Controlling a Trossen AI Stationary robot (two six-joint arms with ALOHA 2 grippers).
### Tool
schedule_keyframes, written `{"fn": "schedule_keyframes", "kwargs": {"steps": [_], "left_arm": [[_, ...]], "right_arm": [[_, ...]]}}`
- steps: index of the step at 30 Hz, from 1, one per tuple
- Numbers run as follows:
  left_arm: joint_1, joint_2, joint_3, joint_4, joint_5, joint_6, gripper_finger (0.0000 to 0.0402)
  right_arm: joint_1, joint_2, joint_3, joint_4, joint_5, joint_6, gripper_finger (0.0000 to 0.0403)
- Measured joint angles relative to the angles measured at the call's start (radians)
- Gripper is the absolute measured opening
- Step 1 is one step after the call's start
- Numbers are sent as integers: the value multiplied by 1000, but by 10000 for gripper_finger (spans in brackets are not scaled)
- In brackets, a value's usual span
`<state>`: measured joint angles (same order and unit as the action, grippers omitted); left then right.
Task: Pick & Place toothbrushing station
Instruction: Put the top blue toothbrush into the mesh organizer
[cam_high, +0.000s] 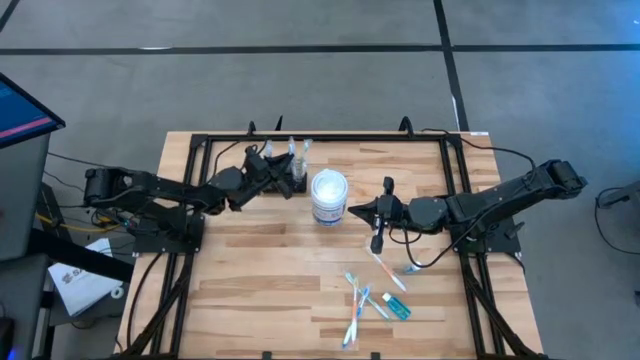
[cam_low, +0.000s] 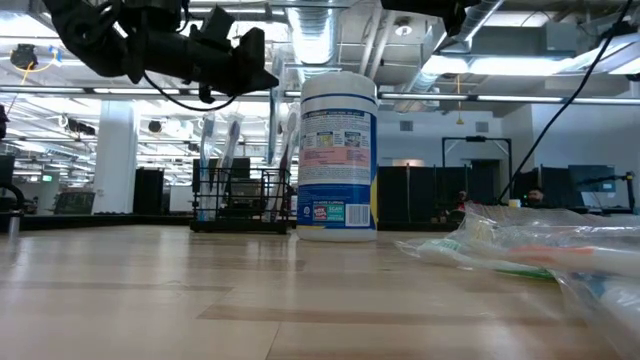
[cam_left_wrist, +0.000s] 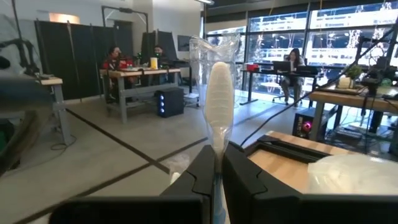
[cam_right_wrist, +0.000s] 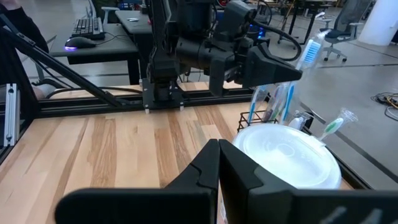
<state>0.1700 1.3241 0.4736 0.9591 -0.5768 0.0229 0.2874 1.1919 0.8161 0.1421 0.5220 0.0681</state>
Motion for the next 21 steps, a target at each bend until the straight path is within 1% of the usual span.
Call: {"fn": "schedule_keyframes", "kwargs": {"steps": [15, 21], "left_arm": [[12, 111, 1, 114, -4, 26, 6], [13, 125, 1, 115, -8, 26, 6]], "right_arm": [[0, 0, 0, -8, 0, 0, 0], [0, 0, 0, -8, 0, 0, 0]]}}
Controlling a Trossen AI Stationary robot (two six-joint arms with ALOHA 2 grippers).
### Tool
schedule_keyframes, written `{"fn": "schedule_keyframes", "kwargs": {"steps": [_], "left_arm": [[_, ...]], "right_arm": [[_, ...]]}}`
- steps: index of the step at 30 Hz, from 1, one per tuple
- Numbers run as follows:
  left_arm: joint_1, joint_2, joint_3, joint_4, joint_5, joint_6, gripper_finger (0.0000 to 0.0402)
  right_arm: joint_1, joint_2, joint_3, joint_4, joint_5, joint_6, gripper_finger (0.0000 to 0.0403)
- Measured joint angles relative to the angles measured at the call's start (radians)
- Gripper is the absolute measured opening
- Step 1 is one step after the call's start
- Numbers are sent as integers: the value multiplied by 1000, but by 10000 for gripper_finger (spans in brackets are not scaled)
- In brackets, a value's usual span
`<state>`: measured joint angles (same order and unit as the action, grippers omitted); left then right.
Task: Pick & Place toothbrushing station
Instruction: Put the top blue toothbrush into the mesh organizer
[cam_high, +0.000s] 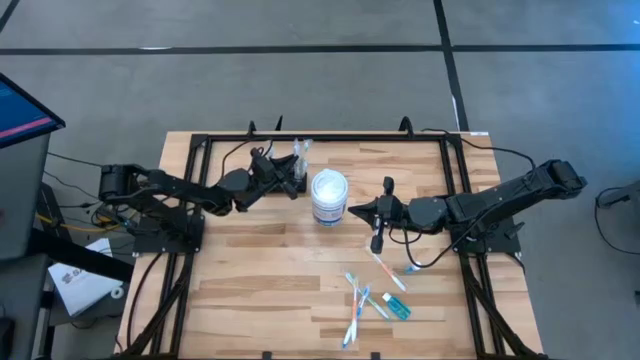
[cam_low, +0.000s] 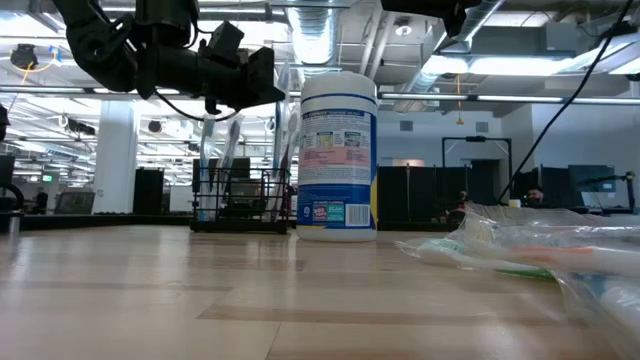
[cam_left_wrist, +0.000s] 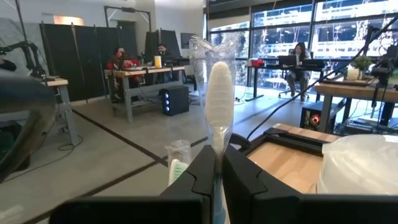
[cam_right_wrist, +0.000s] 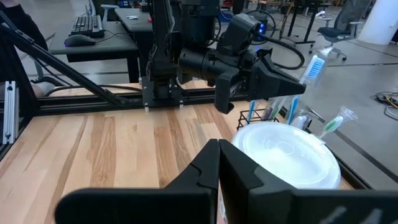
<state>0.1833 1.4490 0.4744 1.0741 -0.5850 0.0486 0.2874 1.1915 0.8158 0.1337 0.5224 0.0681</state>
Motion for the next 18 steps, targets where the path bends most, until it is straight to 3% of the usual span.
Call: {"fn": "schedule_keyframes", "kwargs": {"steps": [18], "left_arm": [[0, 109, 0, 26, -45, -3, 6]], "right_arm": [[-2, 0, 0, -10, 0, 0, 0]]}}
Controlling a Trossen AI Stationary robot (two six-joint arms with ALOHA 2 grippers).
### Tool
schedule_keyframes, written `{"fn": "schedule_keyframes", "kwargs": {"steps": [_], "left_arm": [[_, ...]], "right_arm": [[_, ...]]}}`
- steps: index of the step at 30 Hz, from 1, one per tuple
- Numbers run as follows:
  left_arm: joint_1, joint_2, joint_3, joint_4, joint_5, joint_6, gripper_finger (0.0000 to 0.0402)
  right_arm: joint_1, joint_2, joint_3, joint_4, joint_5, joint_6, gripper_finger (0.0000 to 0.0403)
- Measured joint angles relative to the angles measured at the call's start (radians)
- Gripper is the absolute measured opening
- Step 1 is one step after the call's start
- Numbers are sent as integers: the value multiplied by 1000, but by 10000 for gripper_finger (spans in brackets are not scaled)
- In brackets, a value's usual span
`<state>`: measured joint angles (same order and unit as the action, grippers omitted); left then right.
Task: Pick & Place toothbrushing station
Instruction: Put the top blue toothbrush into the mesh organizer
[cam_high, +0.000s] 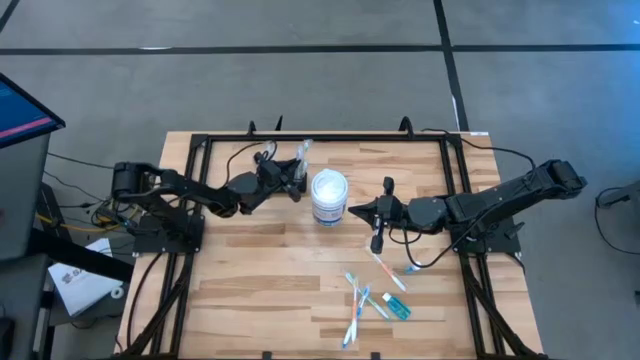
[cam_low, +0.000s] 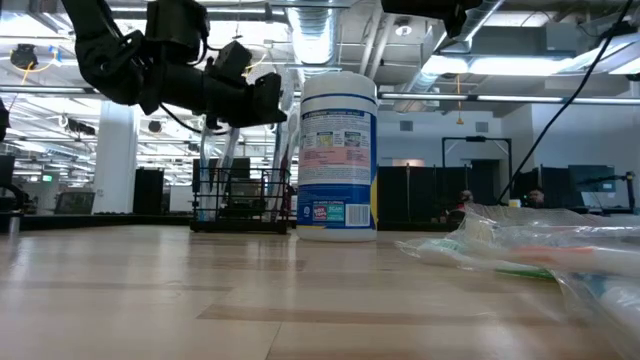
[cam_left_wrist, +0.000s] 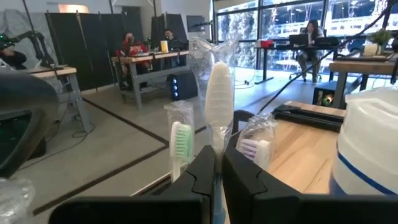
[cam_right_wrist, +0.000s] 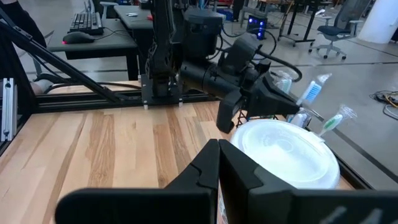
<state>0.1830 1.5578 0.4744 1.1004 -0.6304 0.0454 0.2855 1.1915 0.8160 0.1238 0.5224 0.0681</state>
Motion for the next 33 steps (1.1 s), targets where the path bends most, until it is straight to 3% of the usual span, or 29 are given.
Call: {"fn": "schedule_keyframes", "kwargs": {"steps": [33], "left_arm": [[0, 114, 0, 30, -25, -73, 16]], "right_arm": [[0, 0, 0, -27, 0, 0, 0]]}}
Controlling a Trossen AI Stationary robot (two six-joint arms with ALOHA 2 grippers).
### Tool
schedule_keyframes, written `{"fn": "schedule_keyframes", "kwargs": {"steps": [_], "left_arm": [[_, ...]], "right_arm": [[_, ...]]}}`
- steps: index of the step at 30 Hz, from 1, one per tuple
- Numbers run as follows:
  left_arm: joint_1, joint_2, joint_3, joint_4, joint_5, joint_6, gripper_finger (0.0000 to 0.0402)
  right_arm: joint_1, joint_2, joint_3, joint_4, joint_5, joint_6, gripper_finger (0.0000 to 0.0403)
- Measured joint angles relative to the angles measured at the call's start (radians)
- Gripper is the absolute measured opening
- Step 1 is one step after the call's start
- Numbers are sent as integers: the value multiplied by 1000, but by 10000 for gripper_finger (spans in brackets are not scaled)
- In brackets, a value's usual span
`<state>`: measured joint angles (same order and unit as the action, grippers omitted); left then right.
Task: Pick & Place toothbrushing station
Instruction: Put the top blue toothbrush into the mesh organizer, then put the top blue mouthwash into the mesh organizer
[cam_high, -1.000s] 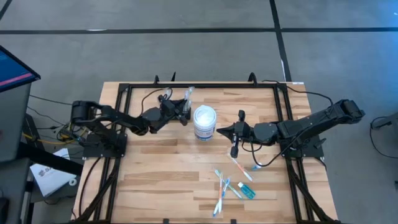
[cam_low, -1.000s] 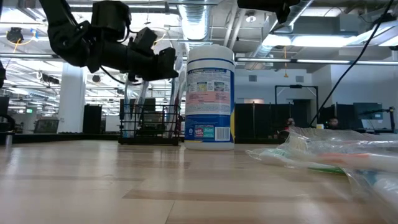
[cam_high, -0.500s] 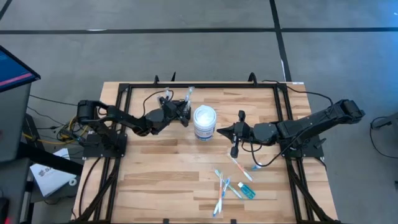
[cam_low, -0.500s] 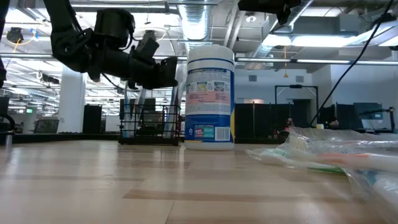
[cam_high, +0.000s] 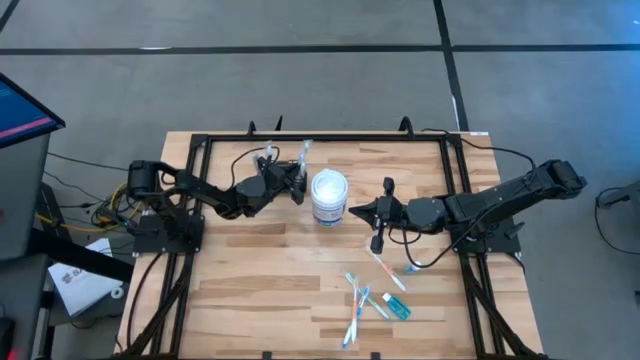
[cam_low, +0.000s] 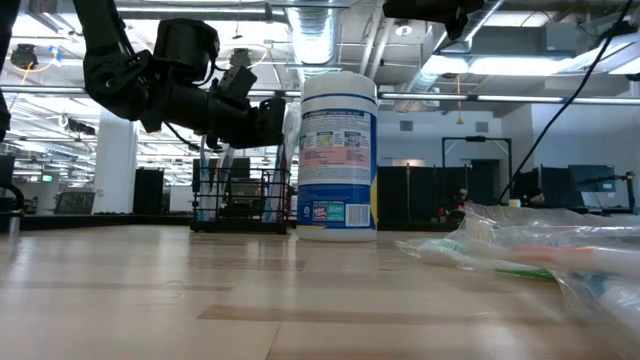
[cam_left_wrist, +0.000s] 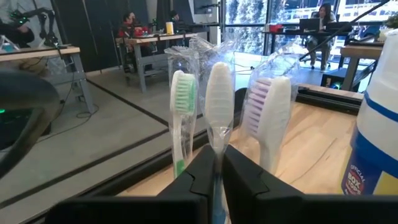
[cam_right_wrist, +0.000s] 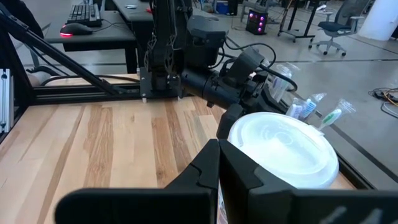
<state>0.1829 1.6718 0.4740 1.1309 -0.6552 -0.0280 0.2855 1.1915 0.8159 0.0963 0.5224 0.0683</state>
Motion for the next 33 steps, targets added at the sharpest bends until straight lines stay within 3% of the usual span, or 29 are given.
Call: {"fn": "schedule_keyframes", "kwargs": {"steps": [11, 33], "left_arm": [[0, 0, 0, 0, 0, -14, 56], [-2, 0, 0, 115, 17, -7, 59]], "right_arm": [[0, 0, 0, 0, 0, 0, 0], [0, 0, 0, 0, 0, 0, 0]]}}
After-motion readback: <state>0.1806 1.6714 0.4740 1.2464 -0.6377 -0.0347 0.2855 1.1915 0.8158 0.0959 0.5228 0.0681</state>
